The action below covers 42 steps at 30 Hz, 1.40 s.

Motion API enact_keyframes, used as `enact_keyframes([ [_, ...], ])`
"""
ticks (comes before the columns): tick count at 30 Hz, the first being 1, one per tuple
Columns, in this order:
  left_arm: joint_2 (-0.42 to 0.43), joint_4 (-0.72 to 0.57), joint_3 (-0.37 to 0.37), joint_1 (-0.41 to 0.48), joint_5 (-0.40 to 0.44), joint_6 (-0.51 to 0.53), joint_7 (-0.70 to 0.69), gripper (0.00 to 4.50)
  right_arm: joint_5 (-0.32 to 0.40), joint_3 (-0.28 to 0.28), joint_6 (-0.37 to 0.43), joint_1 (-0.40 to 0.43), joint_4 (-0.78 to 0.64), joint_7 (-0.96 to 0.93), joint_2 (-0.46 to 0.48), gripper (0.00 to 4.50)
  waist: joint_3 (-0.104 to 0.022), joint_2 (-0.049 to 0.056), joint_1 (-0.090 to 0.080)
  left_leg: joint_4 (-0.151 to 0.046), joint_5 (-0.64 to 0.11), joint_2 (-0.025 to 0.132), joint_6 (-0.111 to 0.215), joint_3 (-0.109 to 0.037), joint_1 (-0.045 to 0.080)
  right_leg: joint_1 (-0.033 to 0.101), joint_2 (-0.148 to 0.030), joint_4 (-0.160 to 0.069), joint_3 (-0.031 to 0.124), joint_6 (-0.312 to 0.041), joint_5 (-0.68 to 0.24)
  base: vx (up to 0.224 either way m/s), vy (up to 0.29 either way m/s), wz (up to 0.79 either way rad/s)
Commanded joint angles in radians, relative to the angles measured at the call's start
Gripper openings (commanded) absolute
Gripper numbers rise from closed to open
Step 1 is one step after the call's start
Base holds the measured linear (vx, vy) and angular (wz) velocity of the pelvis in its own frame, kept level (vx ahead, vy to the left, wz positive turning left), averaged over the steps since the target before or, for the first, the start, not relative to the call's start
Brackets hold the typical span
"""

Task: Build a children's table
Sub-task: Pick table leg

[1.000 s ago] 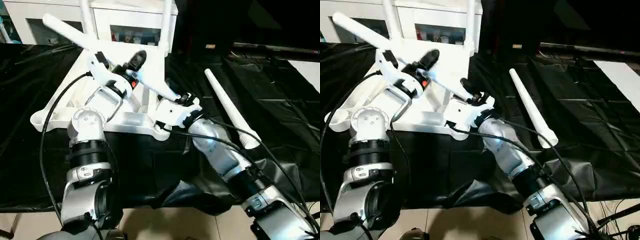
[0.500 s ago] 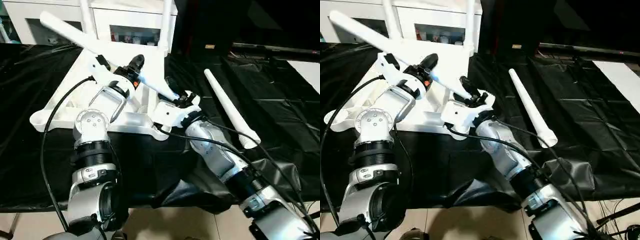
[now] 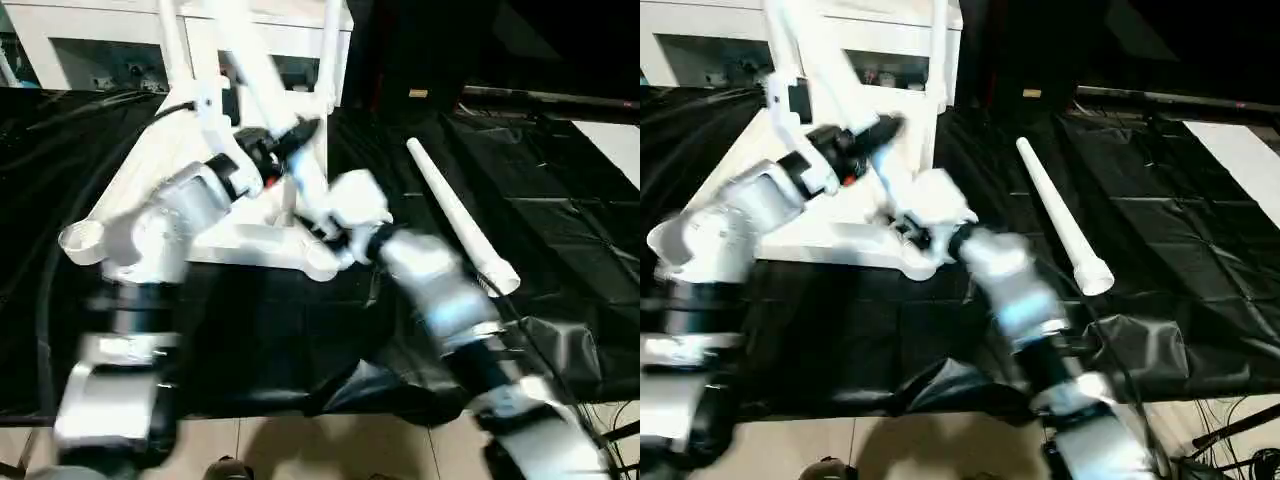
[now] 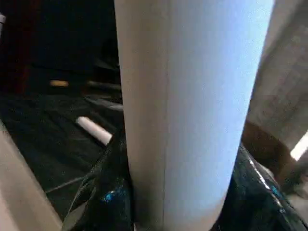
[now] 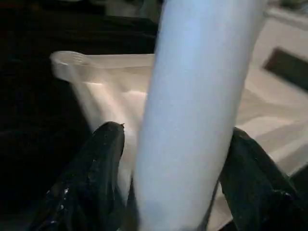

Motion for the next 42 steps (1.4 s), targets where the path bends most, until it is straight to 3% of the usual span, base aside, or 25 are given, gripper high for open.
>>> enact_keyframes([
  [1, 0.018, -0.019, -0.008, -0.066, -0.043, 0.043, -0.079, 1.81, 0.085, -0.032, 0.098, -0.031, -0.017, 0.131, -0.045, 2.98, -0.085, 0.025, 0.003, -0.065, -0.193, 0.007, 0.001, 0.0, 0.023, 0.067, -0.066, -0.065, 0.047, -0.231, -0.001, 0.0, 0.0, 0.0],
  [2, 0.029, -0.017, -0.012, -0.076, -0.052, 0.052, -0.107, 1.81, 0.095, -0.03, 0.114, -0.041, -0.008, 0.174, -0.068, 2.98, -0.085, 0.025, 0.004, -0.065, -0.196, 0.006, -0.002, 0.0, 0.024, 0.067, -0.066, -0.066, 0.047, -0.232, -0.012, 0.0, 0.0, 0.0],
  [3, 0.037, -0.019, -0.016, -0.082, -0.062, 0.058, -0.135, 1.81, 0.102, -0.032, 0.135, -0.054, 0.009, 0.212, -0.087, 2.98, -0.084, 0.015, 0.004, -0.065, -0.198, 0.007, -0.004, 0.001, 0.022, 0.067, -0.067, -0.069, 0.047, -0.228, -0.036, 0.0, 0.0, 0.0],
  [4, 0.045, -0.017, -0.024, -0.086, -0.064, 0.056, -0.162, 1.81, 0.112, -0.033, 0.148, -0.063, 0.024, 0.239, -0.101, 2.98, -0.082, 0.018, 0.005, -0.066, -0.201, 0.005, -0.007, 0.001, 0.02, 0.067, -0.068, -0.071, 0.047, -0.226, -0.069, 0.0, 0.0, 0.0],
  [5, 0.052, -0.016, -0.031, -0.092, -0.068, 0.061, -0.186, 1.81, 0.11, -0.034, 0.149, -0.075, 0.046, 0.264, -0.115, 2.98, -0.081, 0.007, 0.004, -0.066, -0.202, 0.007, -0.006, 0.003, 0.02, 0.066, -0.069, -0.074, 0.048, -0.219, -0.083, 0.0, 0.0, 0.0],
  [6, 0.056, -0.012, -0.035, -0.097, -0.07, 0.065, -0.199, 1.81, 0.11, -0.035, 0.148, -0.083, 0.061, 0.277, -0.121, 2.98, -0.08, 0.011, 0.005, -0.065, -0.205, 0.007, -0.009, 0.002, 0.021, 0.063, -0.071, -0.074, 0.048, -0.215, -0.114, 0.0, 0.0, 0.0],
  [8, 0.069, -0.004, -0.047, -0.108, -0.078, 0.074, -0.244, 1.81, 0.121, -0.015, 0.195, -0.098, 0.073, 0.356, -0.158, 2.98, -0.082, 0.009, 0.004, -0.063, -0.184, 0.007, -0.007, 0.003, 0.018, 0.064, -0.071, -0.073, 0.049, -0.212, -0.103, 0.0, 0.0, 0.0],
  [9, 0.072, -0.002, -0.051, -0.11, -0.078, 0.075, -0.253, 1.81, 0.12, -0.01, 0.2, -0.1, 0.074, 0.366, -0.164, 2.69, -0.085, 0.005, 0.006, -0.062, -0.16, 0.008, 0.001, 0.003, 0.019, 0.066, -0.07, -0.069, 0.048, -0.212, -0.078, 0.0, 0.0, 0.0],
  [12, 0.076, -0.004, -0.069, -0.1, -0.062, 0.065, -0.277, 1.81, 0.135, -0.012, 0.228, -0.103, 0.077, 0.376, -0.168, 2.54, -0.087, 0.003, 0.007, -0.061, -0.124, 0.008, 0.013, 0.004, 0.017, 0.064, -0.07, -0.064, 0.047, -0.222, -0.028, 0.0, 0.0, 0.0],
  [18, 0.072, 0.005, -0.074, -0.1, -0.051, 0.068, -0.289, 1.8, 0.167, -0.02, 0.259, -0.101, 0.068, 0.373, -0.156, 2.32, -0.086, 0.012, 0.011, -0.062, -0.154, 0.01, -0.001, 0.004, 0.019, 0.061, -0.071, -0.069, 0.046, -0.218, -0.07, 0.0, 0.0, 0.0],
  [19, 0.072, 0.013, -0.074, -0.104, -0.048, 0.066, -0.295, 1.8, 0.167, -0.024, 0.26, -0.102, 0.073, 0.375, -0.15, 2.11, -0.085, 0.011, 0.012, -0.062, -0.157, 0.009, -0.006, 0.004, 0.019, 0.062, -0.071, -0.07, 0.046, -0.216, -0.076, 0.0, 0.0, 0.0],
  [21, 0.071, 0.018, -0.073, -0.107, -0.047, 0.065, -0.298, 1.8, 0.17, -0.03, 0.262, -0.099, 0.071, 0.373, -0.143, 2.08, -0.085, 0.012, 0.012, -0.063, -0.161, 0.008, -0.009, 0.003, 0.019, 0.061, -0.071, -0.071, 0.046, -0.213, -0.084, 0.0, 0.0, 0.0],
  [24, 0.063, 0.02, -0.07, -0.102, -0.047, 0.056, -0.294, 1.8, 0.174, -0.042, 0.268, -0.083, 0.061, 0.356, -0.128, 2.01, -0.087, 0.006, 0.017, -0.063, -0.147, 0.01, -0.011, 0.003, 0.019, 0.061, -0.071, -0.068, 0.046, -0.213, -0.067, 0.0, 0.0, 0.0],
  [25, 0.061, 0.021, -0.067, -0.101, -0.045, 0.051, -0.286, 1.8, 0.176, -0.043, 0.272, -0.081, 0.059, 0.352, -0.126, 2.0, -0.087, 0.007, 0.019, -0.062, -0.14, 0.009, -0.009, 0.003, 0.019, 0.061, -0.071, -0.066, 0.046, -0.215, -0.056, 0.0, 0.0, 0.0],
  [26, 0.055, 0.026, -0.058, -0.102, -0.042, 0.049, -0.263, 1.8, 0.179, -0.044, 0.276, -0.079, 0.056, 0.343, -0.121, 1.99, -0.087, 0.002, 0.02, -0.063, -0.136, 0.01, -0.006, 0.004, 0.019, 0.061, -0.071, -0.067, 0.046, -0.215, -0.052, 0.0, 0.0, 0.0],
  [28, 0.041, 0.05, -0.042, -0.108, -0.025, 0.039, -0.203, 2.36, 0.182, -0.043, 0.272, -0.076, 0.054, 0.321, -0.116, 1.99, -0.086, 0.001, 0.022, -0.062, -0.136, 0.009, -0.006, 0.005, 0.017, 0.061, -0.072, -0.067, 0.046, -0.212, -0.063, 0.0, 0.0, 0.0],
  [29, 0.032, 0.061, -0.032, -0.111, -0.022, 0.037, -0.176, 2.5, 0.181, -0.046, 0.266, -0.074, 0.056, 0.307, -0.111, 1.99, -0.086, -0.004, 0.023, -0.062, -0.137, 0.01, -0.006, 0.006, 0.018, 0.061, -0.073, -0.069, 0.046, -0.209, -0.069, 0.0, 0.0, 0.0],
  [30, 0.019, 0.066, -0.019, -0.111, -0.02, 0.032, -0.143, 2.5, 0.178, -0.052, 0.259, -0.074, 0.061, 0.287, -0.104, 1.99, -0.086, 0.0, 0.025, -0.063, -0.137, 0.01, -0.012, 0.004, 0.018, 0.06, -0.075, -0.069, 0.046, -0.202, -0.082, 0.0, 0.0, 0.0],
  [34, -0.029, 0.043, 0.004, -0.098, 0.024, 0.0, 0.005, 2.93, 0.172, -0.067, 0.254, -0.07, 0.062, 0.24, -0.081, 1.95, -0.088, -0.006, 0.024, -0.064, -0.142, 0.012, -0.018, 0.003, 0.018, 0.062, -0.074, -0.069, 0.046, -0.191, -0.075, 0.0, 0.0, 0.0],
  [35, -0.043, 0.029, 0.004, -0.091, 0.034, 0.003, 0.041, 2.93, 0.169, -0.068, 0.252, -0.069, 0.06, 0.232, -0.075, 1.95, -0.088, -0.004, 0.025, -0.063, -0.139, 0.011, -0.017, 0.003, 0.018, 0.062, -0.075, -0.069, 0.046, -0.189, -0.069, 0.0, 0.0, 0.0],
  [36, -0.049, 0.018, 0.003, -0.087, 0.037, 0.008, 0.056, 2.37, 0.168, -0.068, 0.25, -0.069, 0.059, 0.226, -0.07, 1.95, -0.088, -0.003, 0.024, -0.063, -0.135, 0.011, -0.015, 0.003, 0.016, 0.062, -0.074, -0.068, 0.046, -0.188, -0.059, 0.0, 0.0, 0.0],
  [37, -0.058, -0.002, 0.004, -0.08, 0.035, 0.024, 0.074, 2.3, 0.165, -0.07, 0.244, -0.071, 0.061, 0.216, -0.065, 1.95, -0.088, 0.0, 0.024, -0.063, -0.133, 0.011, -0.014, 0.002, 0.016, 0.063, -0.074, -0.068, 0.045, -0.188, -0.057, 0.0, 0.0, 0.0],
  [39, -0.064, -0.009, 0.006, -0.079, 0.035, 0.032, 0.09, 2.61, 0.162, -0.069, 0.241, -0.073, 0.063, 0.212, -0.063, 1.95, -0.089, -0.002, 0.024, -0.062, -0.123, 0.011, -0.014, 0.002, 0.016, 0.063, -0.074, -0.066, 0.045, -0.195, -0.045, 0.0, 0.0, 0.0],
  [41, -0.077, -0.017, 0.011, -0.076, 0.033, 0.043, 0.115, 2.56, 0.162, -0.07, 0.239, -0.078, 0.065, 0.198, -0.06, 1.95, -0.088, -0.001, 0.023, -0.062, -0.129, 0.01, -0.012, 0.003, 0.016, 0.061, -0.072, -0.067, 0.045, -0.197, -0.044, 0.0, 0.0, 0.0],
  [42, -0.082, -0.014, 0.016, -0.074, 0.035, 0.043, 0.135, 2.24, 0.164, -0.073, 0.238, -0.082, 0.067, 0.188, -0.058, 1.95, -0.087, -0.002, 0.023, -0.062, -0.139, 0.009, -0.014, 0.003, 0.017, 0.062, -0.072, -0.07, 0.045, -0.189, -0.063, 0.0, 0.0, 0.0],
])
